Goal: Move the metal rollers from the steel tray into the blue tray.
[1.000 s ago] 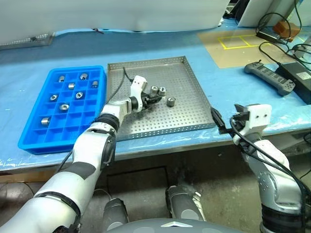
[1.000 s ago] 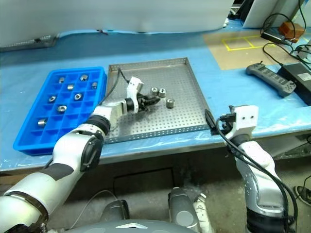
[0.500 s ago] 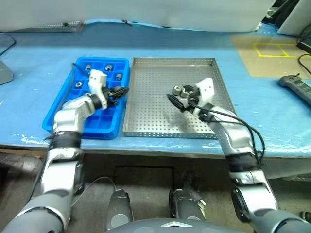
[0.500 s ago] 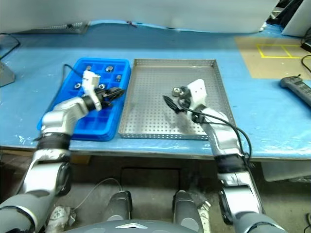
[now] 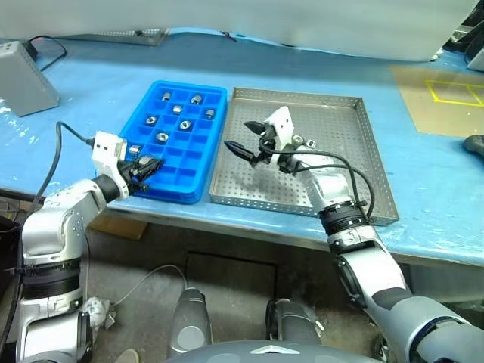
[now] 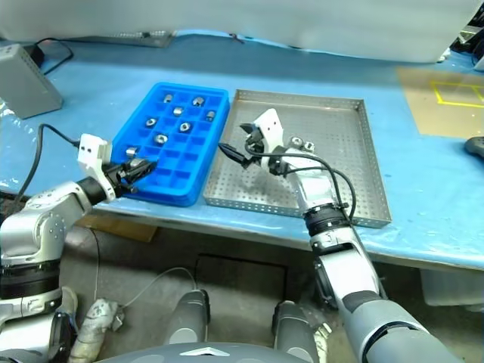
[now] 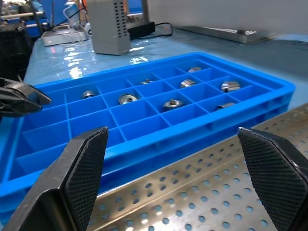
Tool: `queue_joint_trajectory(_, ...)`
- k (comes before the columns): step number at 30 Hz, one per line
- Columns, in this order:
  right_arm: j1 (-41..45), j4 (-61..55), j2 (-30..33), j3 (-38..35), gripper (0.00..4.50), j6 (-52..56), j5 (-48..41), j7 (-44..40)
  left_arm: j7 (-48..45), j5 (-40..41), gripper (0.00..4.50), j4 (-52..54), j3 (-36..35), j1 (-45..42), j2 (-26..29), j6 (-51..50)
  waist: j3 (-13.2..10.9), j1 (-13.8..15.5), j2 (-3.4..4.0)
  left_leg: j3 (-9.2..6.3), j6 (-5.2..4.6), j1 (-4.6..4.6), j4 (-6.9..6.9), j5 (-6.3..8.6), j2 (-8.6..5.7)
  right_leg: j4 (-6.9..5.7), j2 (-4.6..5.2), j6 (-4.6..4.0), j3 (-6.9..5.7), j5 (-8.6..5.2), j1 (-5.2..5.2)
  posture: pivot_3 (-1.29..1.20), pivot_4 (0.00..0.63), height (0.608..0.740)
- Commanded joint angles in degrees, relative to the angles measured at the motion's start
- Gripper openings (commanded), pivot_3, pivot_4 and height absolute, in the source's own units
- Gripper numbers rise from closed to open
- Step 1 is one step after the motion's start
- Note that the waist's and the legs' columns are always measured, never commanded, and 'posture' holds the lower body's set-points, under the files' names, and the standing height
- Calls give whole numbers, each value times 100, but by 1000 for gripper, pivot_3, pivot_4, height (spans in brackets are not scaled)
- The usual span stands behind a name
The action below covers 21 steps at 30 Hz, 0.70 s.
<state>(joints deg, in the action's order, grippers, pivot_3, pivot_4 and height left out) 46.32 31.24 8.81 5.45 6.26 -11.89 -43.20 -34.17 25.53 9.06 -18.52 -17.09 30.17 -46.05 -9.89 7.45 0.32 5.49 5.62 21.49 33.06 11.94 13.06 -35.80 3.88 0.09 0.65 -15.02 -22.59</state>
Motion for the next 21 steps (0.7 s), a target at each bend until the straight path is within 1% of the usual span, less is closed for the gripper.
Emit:
queue_joint_trajectory(1, 50, -47, -114, 3, 4500, -175, 9, -73, 490, 7, 1310, 348, -377, 177, -44, 87, 0, -2, 0, -4, 0, 9, -1, -6, 0, 0, 1, -3, -7, 3, -6, 259, 150, 740)
queue_joint_trajectory(5, -12, -73, -158, -19, 4500, -180, 31, -81, 1007, -231, 1310, 107, -360, 94, -133, 380, 0, 15, -1, -26, -6, 39, 0, -28, 1, -4, -1, -8, -48, 6, -15, 253, 150, 740)
queue_joint_trajectory(8, -56, -121, -159, -33, 4500, -158, 33, -69, 1218, -287, 1310, -42, -304, -9, -198, 491, 1, 27, -2, -30, -13, 50, 1, -33, -6, -2, 11, -7, -58, 6, -15, 238, 150, 740)
queue_joint_trajectory(15, -254, -399, -68, -116, 4500, -41, 9, 63, 1104, -249, 1310, -315, 67, -284, -294, 576, 2, 7, -3, -31, -16, 52, 1, -35, -11, -3, 17, -6, -60, 7, -16, 190, 150, 740)
queue_joint_trajectory(21, -485, -736, 2, -167, 4500, 102, -14, 208, 1130, -410, 1310, -679, 236, -477, -218, 634, 2, -38, -4, -31, -16, 51, 2, -36, -11, -5, 16, -6, -59, 7, -17, 155, 150, 740)
